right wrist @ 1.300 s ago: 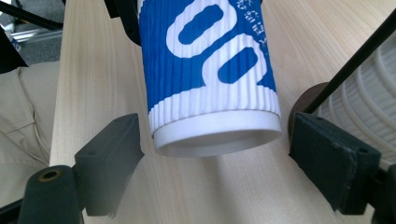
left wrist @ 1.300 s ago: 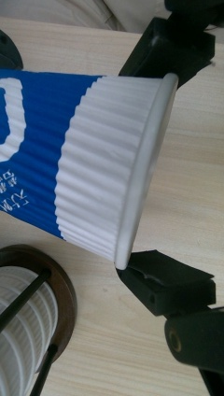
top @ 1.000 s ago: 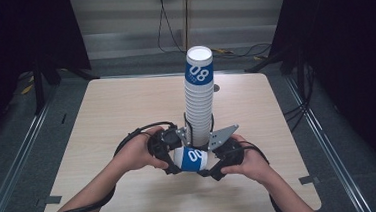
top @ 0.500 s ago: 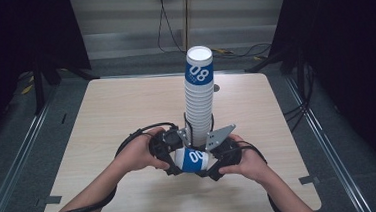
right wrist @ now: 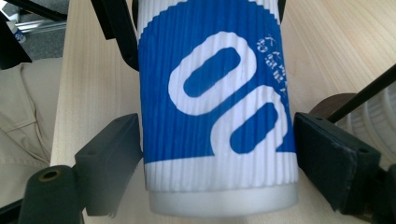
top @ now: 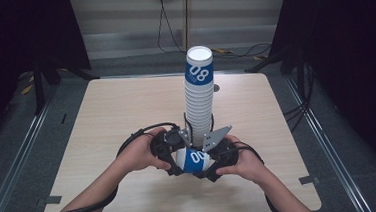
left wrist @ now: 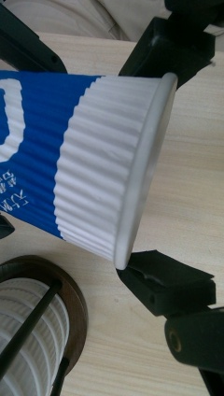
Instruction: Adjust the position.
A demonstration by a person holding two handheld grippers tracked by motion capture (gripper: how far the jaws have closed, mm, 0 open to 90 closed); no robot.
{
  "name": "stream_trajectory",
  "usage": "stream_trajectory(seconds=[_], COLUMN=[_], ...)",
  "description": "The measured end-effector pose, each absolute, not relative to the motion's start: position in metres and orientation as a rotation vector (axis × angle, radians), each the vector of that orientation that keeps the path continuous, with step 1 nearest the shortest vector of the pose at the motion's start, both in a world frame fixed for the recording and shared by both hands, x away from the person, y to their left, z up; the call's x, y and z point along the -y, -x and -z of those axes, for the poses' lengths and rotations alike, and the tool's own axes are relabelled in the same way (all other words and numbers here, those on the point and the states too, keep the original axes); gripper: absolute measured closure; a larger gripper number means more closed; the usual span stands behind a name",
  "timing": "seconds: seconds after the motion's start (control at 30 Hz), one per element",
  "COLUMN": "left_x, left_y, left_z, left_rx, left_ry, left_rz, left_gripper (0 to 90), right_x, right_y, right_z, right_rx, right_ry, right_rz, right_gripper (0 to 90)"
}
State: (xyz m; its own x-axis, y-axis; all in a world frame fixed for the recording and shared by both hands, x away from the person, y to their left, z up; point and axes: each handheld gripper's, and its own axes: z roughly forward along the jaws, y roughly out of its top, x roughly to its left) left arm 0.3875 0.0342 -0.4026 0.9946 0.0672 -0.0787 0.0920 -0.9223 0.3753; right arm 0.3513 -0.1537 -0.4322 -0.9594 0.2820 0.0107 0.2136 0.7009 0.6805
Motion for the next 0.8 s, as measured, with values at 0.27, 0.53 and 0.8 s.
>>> stream_trajectory(seconds=[0.27,0.53,0.8], left_x=[-0.0334,-0.0345,-0.0353], left_y=[-0.3878,-0.3875,-0.3867], left_z=[0.4015,0.4012,0.3995], left_rx=[-0.100,-0.103,-0.088], left_ry=[-2.746,-2.745,-2.749], left_rz=[0.091,0.089,0.085], left_gripper=[18.5,18.4,18.4], right_x=[0.1521,0.1502,0.1499], right_y=[-0.3520,-0.3512,-0.3511], right_z=[0.4329,0.4362,0.4385], right_rx=[-2.811,-2.812,-2.814], right_ry=[-0.396,-0.372,-0.377], right_rz=[-1.115,-1.105,-1.114], right_gripper=[21.5,27.0,27.5])
